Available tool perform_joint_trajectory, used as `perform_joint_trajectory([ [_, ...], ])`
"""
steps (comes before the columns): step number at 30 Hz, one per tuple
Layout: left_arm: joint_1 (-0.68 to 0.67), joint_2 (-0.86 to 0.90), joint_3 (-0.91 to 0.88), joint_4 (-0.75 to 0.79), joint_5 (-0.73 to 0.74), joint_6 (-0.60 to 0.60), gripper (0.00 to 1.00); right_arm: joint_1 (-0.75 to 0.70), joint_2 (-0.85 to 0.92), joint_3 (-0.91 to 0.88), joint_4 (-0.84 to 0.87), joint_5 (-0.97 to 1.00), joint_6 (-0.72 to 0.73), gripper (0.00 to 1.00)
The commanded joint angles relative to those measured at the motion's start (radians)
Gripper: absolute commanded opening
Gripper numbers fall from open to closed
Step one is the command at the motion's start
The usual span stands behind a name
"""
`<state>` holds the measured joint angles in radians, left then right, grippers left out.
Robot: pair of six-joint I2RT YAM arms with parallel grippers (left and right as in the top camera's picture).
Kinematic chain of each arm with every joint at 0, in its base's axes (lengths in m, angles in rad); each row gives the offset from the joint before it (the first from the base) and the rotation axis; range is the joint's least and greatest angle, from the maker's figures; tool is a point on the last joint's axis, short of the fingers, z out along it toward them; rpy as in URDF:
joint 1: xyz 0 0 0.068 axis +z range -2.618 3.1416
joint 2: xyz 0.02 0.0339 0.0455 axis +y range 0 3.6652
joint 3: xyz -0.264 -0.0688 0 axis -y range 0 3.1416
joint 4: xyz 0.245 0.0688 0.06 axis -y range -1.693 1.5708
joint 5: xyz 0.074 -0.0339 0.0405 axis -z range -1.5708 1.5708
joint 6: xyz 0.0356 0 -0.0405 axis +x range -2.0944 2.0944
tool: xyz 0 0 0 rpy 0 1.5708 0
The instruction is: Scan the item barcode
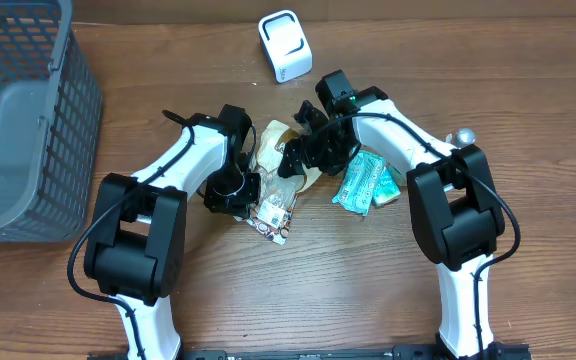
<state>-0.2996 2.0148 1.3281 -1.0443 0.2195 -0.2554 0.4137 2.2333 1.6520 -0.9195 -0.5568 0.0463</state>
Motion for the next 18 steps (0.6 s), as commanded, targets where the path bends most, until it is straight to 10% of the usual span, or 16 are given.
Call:
perform_joint_trajectory([
  [1, -0.003, 0.013, -0.007, 0.014, -0.021, -0.007, 0.04, 0.008, 0.019, -0.054, 0.011, -0.112, -0.026, 0.82],
  [12, -0.003, 0.013, -0.007, 0.037, -0.021, -0.006, 0.04, 0.038, 0.019, -0.081, 0.031, -0.168, -0.026, 0.78],
  [18, -0.003, 0.013, -0.007, 0.035, -0.021, -0.006, 0.04, 0.04, 0.018, -0.04, 0.011, 0.013, -0.024, 1.0],
])
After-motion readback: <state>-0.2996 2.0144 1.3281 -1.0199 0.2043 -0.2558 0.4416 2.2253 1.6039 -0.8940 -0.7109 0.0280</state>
